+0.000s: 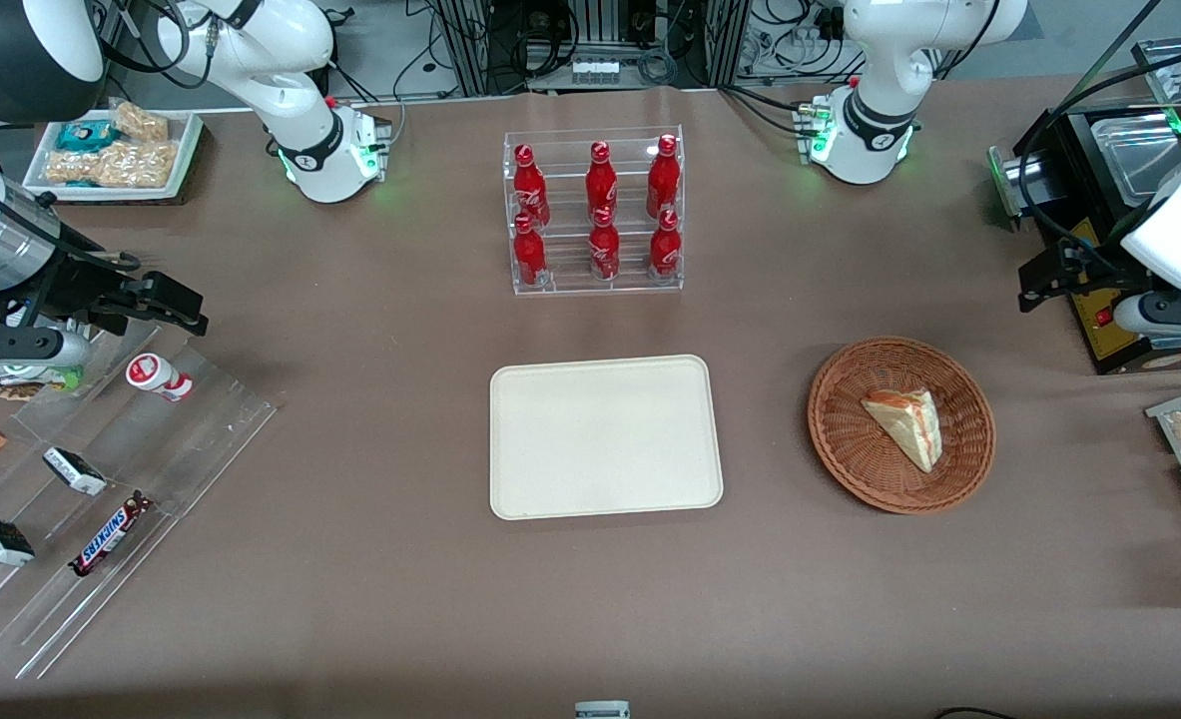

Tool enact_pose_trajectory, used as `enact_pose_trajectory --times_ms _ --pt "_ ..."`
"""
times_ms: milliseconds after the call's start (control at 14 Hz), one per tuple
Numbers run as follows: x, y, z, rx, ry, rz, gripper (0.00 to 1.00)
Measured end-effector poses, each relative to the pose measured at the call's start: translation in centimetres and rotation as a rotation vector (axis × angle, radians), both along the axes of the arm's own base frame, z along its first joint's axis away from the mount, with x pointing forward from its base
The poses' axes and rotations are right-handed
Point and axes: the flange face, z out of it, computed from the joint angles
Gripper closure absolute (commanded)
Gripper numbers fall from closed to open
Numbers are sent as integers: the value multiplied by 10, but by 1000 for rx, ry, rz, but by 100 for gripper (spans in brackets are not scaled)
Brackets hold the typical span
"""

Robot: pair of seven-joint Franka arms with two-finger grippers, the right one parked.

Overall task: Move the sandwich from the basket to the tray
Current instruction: 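Move the left gripper from rest toward the wicker basket, then lower the open left gripper onto the wrapped sandwich and close it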

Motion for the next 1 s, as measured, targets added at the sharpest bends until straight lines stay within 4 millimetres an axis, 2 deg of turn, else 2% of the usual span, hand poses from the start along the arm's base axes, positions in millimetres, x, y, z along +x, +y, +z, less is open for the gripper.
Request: enact_pose_trajectory --times_ms 429,714,857,1000 --pt "0 -2 -2 -20 14 24 0" --pt "-2 -3 -14 -17 68 25 0" --pt "-1 -2 -31 -15 103 27 0" --pt "1 -2 -61 -12 137 31 0"
